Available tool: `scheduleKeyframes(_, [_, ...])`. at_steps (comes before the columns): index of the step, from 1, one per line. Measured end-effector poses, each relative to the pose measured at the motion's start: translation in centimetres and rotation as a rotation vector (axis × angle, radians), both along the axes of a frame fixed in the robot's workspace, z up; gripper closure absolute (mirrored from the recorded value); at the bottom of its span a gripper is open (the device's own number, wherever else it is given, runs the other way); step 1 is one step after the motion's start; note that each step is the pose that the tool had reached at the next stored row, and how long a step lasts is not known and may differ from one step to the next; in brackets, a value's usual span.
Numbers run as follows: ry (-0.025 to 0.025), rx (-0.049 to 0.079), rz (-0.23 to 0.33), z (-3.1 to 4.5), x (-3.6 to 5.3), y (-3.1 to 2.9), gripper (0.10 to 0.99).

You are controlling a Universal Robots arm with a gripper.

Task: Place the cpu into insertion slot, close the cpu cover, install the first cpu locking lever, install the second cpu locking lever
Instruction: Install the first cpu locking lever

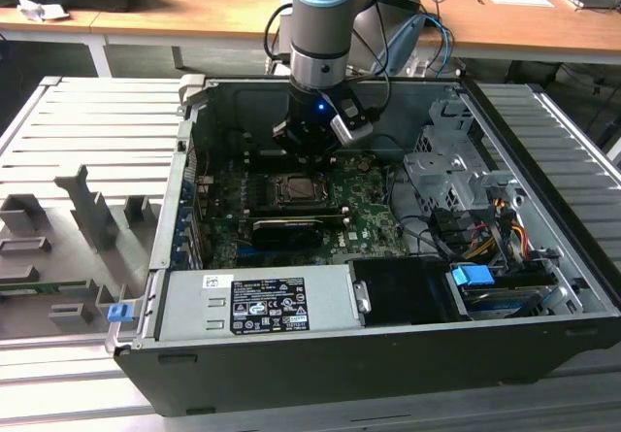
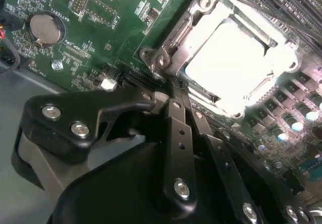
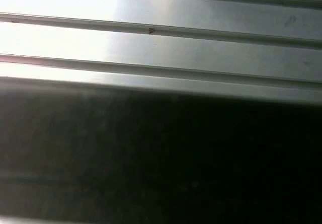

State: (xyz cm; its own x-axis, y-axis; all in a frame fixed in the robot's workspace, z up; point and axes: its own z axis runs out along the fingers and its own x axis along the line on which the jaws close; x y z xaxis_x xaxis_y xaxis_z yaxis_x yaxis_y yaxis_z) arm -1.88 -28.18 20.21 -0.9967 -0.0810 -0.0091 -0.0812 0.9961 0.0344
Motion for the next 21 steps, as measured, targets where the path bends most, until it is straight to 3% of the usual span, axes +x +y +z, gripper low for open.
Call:
scheduleKeyframes(6, [0.0004, -0.003, 0.0, 0.0, 0.02, 0.01, 0.98])
scheduleKeyframes(10, [0.0004, -0.002, 0.0, 1.23, 0.02, 0.02, 0.98])
scheduleKeyframes(21, [0.0004, -0.003, 0.0, 1.29, 0.02, -0.42, 0.98])
